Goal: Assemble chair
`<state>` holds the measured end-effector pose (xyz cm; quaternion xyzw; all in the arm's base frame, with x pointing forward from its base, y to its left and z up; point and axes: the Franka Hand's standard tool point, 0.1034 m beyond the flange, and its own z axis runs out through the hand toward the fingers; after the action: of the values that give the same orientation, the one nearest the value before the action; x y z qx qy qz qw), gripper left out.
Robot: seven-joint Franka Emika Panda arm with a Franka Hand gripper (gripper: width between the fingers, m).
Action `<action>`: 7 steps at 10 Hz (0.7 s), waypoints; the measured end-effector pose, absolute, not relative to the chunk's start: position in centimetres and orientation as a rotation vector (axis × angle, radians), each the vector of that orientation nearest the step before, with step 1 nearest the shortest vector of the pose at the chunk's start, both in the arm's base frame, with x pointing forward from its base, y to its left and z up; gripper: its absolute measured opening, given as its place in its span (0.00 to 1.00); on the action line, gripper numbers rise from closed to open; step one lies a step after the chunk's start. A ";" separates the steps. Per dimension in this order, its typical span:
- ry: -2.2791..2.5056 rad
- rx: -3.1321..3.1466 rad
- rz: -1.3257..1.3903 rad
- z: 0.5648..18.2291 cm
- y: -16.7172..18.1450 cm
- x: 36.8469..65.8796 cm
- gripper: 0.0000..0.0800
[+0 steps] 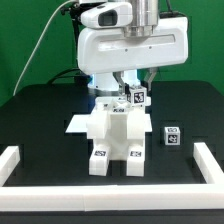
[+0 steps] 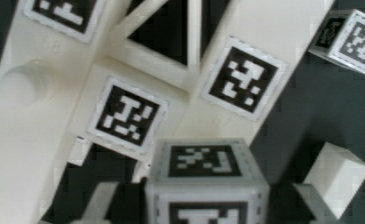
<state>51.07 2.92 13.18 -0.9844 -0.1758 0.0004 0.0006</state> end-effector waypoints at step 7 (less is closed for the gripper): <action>-0.561 -3.096 -0.007 12.5 3.0 51.2 0.35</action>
Offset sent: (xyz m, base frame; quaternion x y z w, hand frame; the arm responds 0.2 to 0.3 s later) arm -0.0020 0.0023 -0.0055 -0.0045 0.0123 -0.0002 0.9999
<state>51.15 2.97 12.48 -0.9840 -0.1782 -0.0021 -0.0023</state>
